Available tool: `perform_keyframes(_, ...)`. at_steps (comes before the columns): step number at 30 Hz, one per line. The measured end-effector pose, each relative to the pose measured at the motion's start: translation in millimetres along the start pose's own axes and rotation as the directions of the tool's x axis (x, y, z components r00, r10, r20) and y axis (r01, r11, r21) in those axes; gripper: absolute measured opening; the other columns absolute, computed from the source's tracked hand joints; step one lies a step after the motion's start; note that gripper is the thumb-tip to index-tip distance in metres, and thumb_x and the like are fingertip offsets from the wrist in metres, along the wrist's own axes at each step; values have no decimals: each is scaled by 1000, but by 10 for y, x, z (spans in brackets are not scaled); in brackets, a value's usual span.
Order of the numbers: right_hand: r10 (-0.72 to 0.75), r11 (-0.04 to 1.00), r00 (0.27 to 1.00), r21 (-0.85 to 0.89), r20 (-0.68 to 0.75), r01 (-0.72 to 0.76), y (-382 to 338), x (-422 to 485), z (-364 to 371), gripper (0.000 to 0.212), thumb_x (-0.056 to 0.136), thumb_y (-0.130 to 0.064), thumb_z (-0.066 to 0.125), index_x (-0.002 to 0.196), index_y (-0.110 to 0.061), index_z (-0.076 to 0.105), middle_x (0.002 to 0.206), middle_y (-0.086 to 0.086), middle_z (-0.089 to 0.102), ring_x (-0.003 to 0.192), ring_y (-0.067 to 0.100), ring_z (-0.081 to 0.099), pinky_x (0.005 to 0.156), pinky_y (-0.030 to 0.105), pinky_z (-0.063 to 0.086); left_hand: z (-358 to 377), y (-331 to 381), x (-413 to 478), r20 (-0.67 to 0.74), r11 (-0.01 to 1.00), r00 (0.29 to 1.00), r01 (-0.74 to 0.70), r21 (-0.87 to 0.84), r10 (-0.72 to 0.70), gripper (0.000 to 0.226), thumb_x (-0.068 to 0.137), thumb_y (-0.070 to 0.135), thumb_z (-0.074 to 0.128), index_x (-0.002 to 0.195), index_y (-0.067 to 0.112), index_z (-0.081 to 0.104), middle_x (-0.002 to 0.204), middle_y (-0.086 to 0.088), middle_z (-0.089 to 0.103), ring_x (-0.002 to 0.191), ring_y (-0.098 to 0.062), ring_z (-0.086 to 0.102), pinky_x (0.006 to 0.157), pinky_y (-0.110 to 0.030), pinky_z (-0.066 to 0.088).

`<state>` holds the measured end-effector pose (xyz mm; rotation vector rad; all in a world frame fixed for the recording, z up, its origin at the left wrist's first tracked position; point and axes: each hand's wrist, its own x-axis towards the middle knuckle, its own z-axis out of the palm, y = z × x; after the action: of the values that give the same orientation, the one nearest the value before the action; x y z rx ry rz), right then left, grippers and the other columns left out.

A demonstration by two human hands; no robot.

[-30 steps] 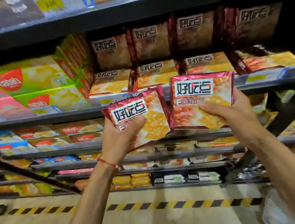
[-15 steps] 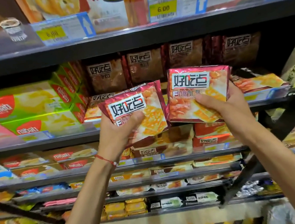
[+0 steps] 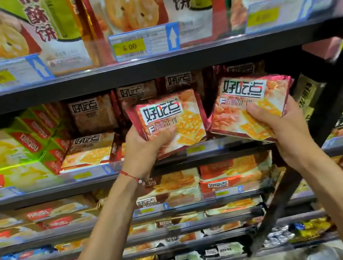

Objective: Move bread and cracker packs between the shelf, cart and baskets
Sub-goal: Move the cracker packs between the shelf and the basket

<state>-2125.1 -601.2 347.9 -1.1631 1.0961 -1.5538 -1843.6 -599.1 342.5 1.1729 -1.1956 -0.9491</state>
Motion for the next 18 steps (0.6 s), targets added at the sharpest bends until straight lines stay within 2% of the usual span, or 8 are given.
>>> perform_keyframes(5, -13, 998, 1000, -56, 8, 14, 13, 62, -127, 53, 85, -20, 83, 133, -16, 60, 116, -3, 78, 103, 15, 76, 81, 27, 62, 316, 47, 243, -31, 987, 997, 68, 144, -64, 12, 86, 18, 81, 89, 16, 70, 79, 5, 75, 73, -4, 71, 66, -18, 56)
perform_keyframes(6, -14, 998, 1000, -65, 14, 15, 30, 56, -126, 53, 85, -20, 84, 132, -16, 60, 115, -4, 78, 102, 15, 77, 81, 26, 62, 334, 36, 277, -15, 982, 996, 88, 168, -87, 11, 86, 17, 81, 89, 17, 70, 79, 6, 74, 71, 0, 71, 64, -13, 54)
perform_keyframes(8, -25, 996, 1000, -84, 14, 26, 68, 48, -128, 53, 85, -20, 85, 132, -15, 61, 115, -4, 78, 102, 15, 77, 80, 25, 62, 340, 4, 340, 51, 962, 992, 101, 252, -117, 23, 82, 16, 85, 100, 13, 71, 90, 3, 76, 82, -4, 73, 65, -10, 53)
perform_keyframes(10, -33, 996, 999, -88, 2, 33, 85, 52, -137, 53, 85, -20, 85, 131, -15, 61, 114, -5, 78, 101, 14, 77, 78, 23, 61, 323, -59, 401, 67, 944, 990, 101, 313, -128, 44, 74, 16, 90, 112, 8, 69, 98, 1, 77, 91, -12, 75, 70, -14, 56)
perform_keyframes(12, -44, 995, 999, -92, -10, 43, 88, 68, -153, 53, 85, -21, 84, 132, -17, 60, 113, -8, 78, 99, 10, 77, 75, 19, 60, 343, -83, 443, -23, 946, 993, 114, 303, -112, 56, 69, 17, 94, 116, 7, 64, 99, 2, 77, 90, -11, 74, 78, -23, 59)
perform_keyframes(14, -53, 994, 998, -96, -29, 50, 81, 98, -168, 54, 85, -23, 84, 133, -18, 59, 112, -9, 78, 99, 9, 76, 74, 19, 60, 416, -74, 486, -142, 932, 987, 118, 344, -73, 58, 69, 18, 94, 112, 8, 56, 99, 3, 73, 91, -14, 71, 83, -28, 57)
perform_keyframes(16, -62, 992, 997, -109, -35, 57, 83, 142, -182, 55, 84, -24, 86, 132, -18, 59, 115, -6, 77, 101, 11, 76, 79, 25, 61, 514, -54, 525, -231, 890, 972, 145, 432, -46, 52, 75, 22, 91, 104, 13, 49, 100, -1, 64, 94, -20, 63, 81, -31, 51)
perform_keyframes(18, -62, 991, 998, -123, -28, 58, 84, 188, -188, 56, 84, -24, 86, 132, -18, 59, 117, -3, 77, 102, 12, 76, 85, 32, 60, 582, -82, 583, -227, 855, 973, 142, 499, -29, 53, 77, 32, 89, 107, 12, 51, 106, -4, 62, 101, -23, 60, 86, -32, 49)
